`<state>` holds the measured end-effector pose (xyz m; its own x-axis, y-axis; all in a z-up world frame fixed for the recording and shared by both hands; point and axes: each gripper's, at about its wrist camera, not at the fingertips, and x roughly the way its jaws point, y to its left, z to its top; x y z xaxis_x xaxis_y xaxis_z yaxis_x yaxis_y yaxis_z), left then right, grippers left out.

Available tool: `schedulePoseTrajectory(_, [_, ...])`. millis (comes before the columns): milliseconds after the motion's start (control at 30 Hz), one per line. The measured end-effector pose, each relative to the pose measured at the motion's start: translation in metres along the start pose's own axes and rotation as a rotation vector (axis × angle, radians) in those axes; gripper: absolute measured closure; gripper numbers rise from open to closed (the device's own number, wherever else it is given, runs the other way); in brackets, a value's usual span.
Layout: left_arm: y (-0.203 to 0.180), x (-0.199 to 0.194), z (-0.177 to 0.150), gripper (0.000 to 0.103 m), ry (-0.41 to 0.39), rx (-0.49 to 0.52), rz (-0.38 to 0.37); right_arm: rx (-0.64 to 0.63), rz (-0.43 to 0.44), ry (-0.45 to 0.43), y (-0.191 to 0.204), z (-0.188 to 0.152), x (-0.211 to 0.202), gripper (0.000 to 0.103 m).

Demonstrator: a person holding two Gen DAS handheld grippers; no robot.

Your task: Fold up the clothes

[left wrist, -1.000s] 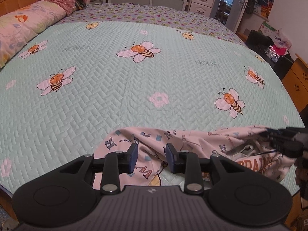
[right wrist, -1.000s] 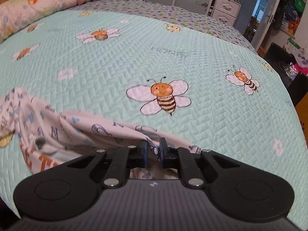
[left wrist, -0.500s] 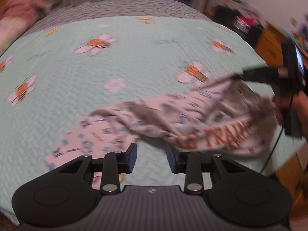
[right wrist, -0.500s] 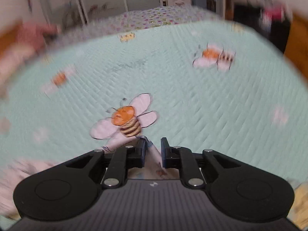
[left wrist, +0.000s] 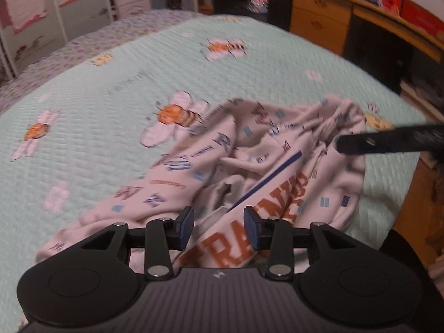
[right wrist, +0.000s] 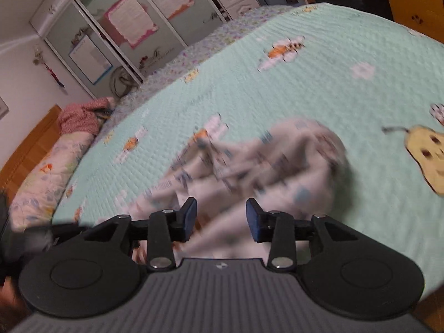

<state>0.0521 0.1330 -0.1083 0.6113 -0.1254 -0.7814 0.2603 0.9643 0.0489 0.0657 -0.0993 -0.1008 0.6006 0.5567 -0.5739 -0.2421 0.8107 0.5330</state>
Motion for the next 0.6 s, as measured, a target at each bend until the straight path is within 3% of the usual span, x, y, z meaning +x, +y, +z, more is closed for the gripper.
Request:
schedulePoseTrajectory(33, [-0.001,0.005,0.000,0.062,0.007,-0.004,-0.009,0.005,0.000,0.003,-0.002,-0.004,-0.002,0.061])
schedulePoseTrajectory(67, [-0.002,0.010,0.000,0.078,0.014,-0.010,-0.019,0.010,0.000,0.007,-0.004,-0.007,-0.004,0.061])
schedulePoseTrajectory(100, [-0.005,0.008,-0.002,0.103,0.018,-0.010,-0.050,0.014,0.000,0.009,-0.006,-0.010,-0.004,0.061])
schedulePoseTrajectory(300, [-0.027,-0.016,-0.018,0.103,0.042,0.001,-0.257,0.066,0.027,0.007,-0.011,-0.014,-0.001,0.061])
schedulePoseTrajectory(367, [-0.038,-0.023,-0.029,0.103,0.061,0.011,-0.294,0.082,0.043,0.002,-0.008,-0.012,0.002,0.061])
schedulePoseTrajectory(500, [-0.046,-0.024,-0.043,0.103,0.098,0.031,-0.301,0.063,0.053,0.006,0.007,-0.008,0.010,0.058])
schedulePoseTrajectory(600, [-0.041,-0.024,-0.041,0.103,0.101,0.013,-0.296,-0.014,-0.023,0.072,0.018,-0.009,0.032,0.053])
